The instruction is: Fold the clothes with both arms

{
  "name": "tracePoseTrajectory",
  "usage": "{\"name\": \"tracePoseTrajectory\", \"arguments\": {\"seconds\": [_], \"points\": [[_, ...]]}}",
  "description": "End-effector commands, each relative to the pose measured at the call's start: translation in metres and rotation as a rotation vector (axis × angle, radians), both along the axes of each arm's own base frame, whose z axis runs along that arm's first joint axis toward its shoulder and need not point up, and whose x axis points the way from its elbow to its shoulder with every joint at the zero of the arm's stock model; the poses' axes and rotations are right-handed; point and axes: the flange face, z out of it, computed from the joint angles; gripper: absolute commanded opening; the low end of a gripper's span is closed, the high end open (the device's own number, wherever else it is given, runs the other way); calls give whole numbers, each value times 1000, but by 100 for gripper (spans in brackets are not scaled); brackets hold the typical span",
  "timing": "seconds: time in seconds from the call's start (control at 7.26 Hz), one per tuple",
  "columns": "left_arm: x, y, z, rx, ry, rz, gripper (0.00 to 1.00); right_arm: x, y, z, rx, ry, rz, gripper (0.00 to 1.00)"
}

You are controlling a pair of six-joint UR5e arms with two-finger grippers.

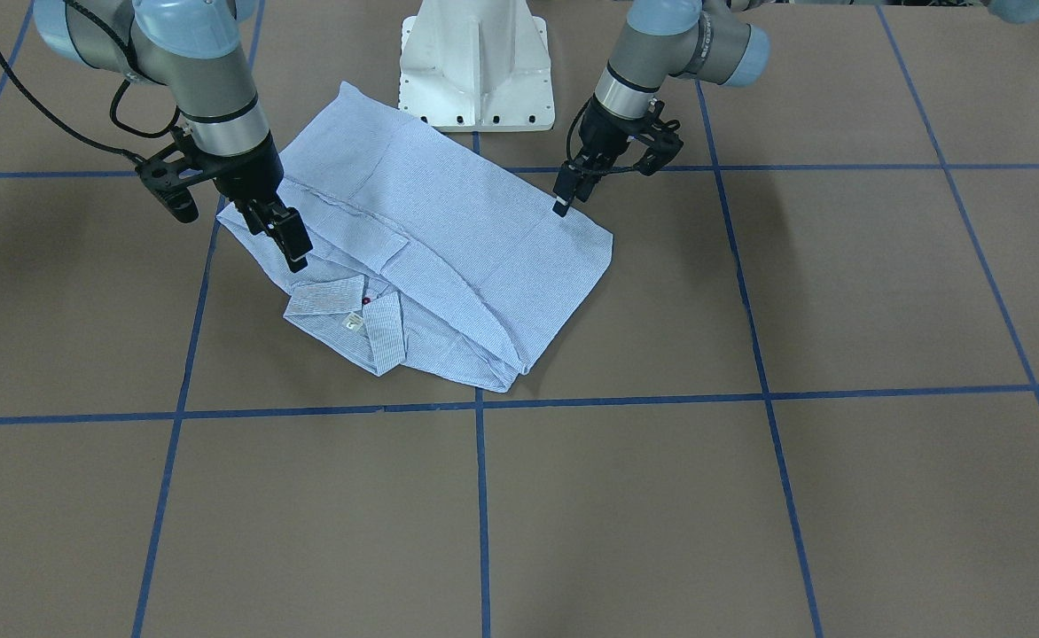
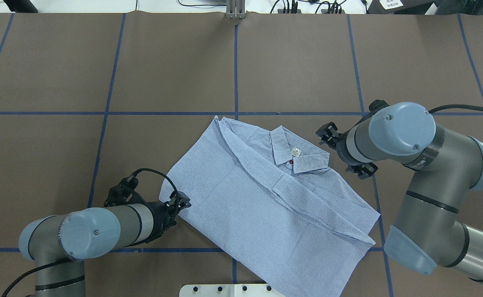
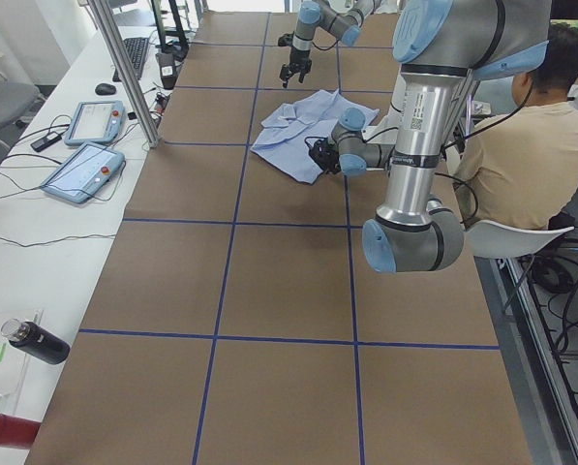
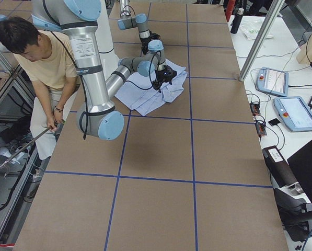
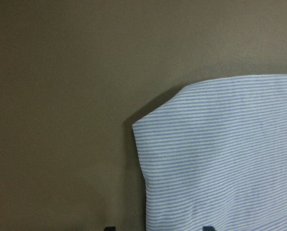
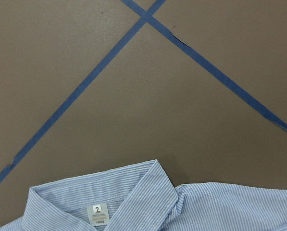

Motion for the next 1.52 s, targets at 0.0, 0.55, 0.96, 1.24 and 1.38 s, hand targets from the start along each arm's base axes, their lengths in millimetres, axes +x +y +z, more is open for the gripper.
{"name": "tracePoseTrajectory", "arguments": {"seconds": [0.0,0.55,0.96,1.24,1.38], "points": [[5,-3,5,0,-11,-4,67,-5,0,5,-6,9,-5,100],[13,-7,5,-4,-15,-8,37,-9,2,5,-7,11,-9,100],[4,-20,4,12,-18,-27,0,-11,4,5,-8,11,-13,100],[-15,-68,-16,113,-29,-65,0,-12,5,3,-6,5,-14,100],[-32,-120,-26,196,-62,-108,0,-14,6,0,-6,2,-16,100]]}}
